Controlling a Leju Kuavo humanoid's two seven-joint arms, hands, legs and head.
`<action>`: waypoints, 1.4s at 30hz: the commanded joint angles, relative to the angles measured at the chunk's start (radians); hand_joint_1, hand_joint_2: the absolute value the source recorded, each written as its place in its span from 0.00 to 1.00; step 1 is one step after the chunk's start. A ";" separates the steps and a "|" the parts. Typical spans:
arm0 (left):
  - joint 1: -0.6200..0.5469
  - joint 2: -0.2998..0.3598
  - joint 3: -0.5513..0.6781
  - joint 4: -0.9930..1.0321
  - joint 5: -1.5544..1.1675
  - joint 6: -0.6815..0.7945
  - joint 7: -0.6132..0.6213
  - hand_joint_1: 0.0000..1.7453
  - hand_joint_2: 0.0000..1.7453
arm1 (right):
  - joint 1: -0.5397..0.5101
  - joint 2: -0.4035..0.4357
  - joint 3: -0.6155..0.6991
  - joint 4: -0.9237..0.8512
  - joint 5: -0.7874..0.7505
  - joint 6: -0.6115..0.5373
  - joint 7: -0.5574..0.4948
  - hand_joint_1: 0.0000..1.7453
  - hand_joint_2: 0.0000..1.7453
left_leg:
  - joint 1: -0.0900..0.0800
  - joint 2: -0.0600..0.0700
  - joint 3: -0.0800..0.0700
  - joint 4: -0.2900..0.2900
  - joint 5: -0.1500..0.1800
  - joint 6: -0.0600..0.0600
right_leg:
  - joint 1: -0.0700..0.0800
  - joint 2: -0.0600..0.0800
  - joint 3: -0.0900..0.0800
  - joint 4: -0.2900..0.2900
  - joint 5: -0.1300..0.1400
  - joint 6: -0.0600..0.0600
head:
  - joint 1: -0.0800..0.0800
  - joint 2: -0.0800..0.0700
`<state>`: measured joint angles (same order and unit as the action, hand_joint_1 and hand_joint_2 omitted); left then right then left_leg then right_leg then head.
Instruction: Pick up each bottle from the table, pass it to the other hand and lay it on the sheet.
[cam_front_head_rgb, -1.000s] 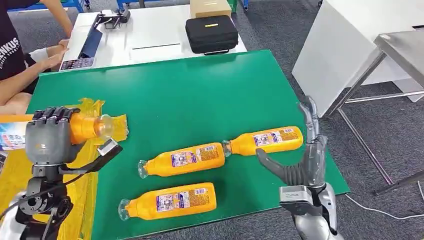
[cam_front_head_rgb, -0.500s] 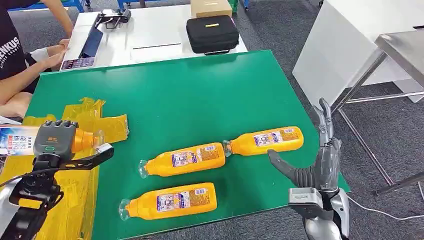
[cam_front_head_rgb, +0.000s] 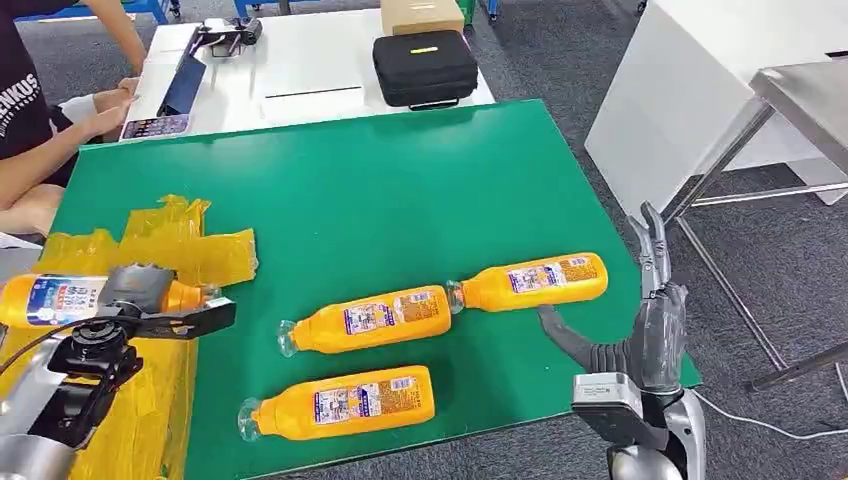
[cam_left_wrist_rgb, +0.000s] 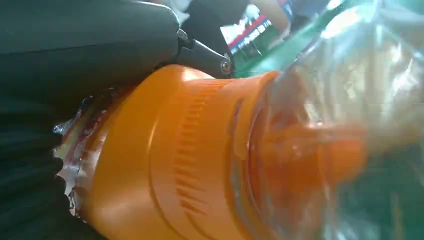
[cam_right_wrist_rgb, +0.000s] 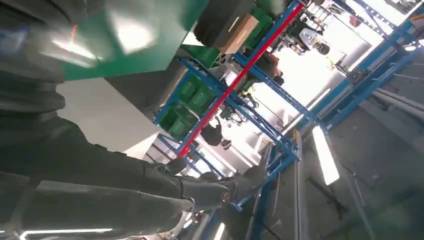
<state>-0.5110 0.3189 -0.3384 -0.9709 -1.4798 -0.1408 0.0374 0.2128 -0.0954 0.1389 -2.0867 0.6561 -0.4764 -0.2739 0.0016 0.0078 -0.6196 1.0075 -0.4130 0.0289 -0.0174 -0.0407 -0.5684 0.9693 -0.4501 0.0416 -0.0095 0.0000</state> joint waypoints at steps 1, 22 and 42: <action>-0.066 -0.083 -0.026 0.144 0.057 0.007 -0.010 0.00 1.00 | -0.005 0.035 -0.030 0.011 0.016 0.025 0.024 0.00 1.00 | 0.000 -0.003 0.003 -0.001 0.000 -0.001 | 0.000 0.000 0.004 -0.001 -0.001 -0.002 | 0.000 0.000; -0.030 -0.111 0.024 0.061 0.292 0.003 -0.051 0.00 1.00 | -0.003 0.035 -0.028 0.037 -0.015 0.054 0.068 0.00 1.00 | 0.001 -0.001 0.007 -0.001 -0.002 -0.002 | 0.000 0.003 0.008 -0.001 -0.003 -0.002 | 0.000 0.000; 0.359 -0.211 0.229 -0.793 1.172 0.001 -0.285 0.00 1.00 | 0.037 -0.011 -0.045 0.003 0.090 0.104 0.098 0.00 1.00 | 0.001 0.001 0.007 -0.001 -0.004 -0.001 | 0.000 0.005 0.009 -0.002 -0.003 -0.002 | 0.000 0.000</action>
<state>-0.2670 0.1869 -0.2105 -1.5497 -0.4484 -0.1427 -0.2156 0.2397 -0.0809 0.1175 -2.0871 0.6909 -0.3960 -0.1934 0.0018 0.0077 -0.6198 1.0075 -0.4134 0.0287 -0.0173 -0.0409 -0.5677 0.9693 -0.4501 0.0417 -0.0095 -0.0004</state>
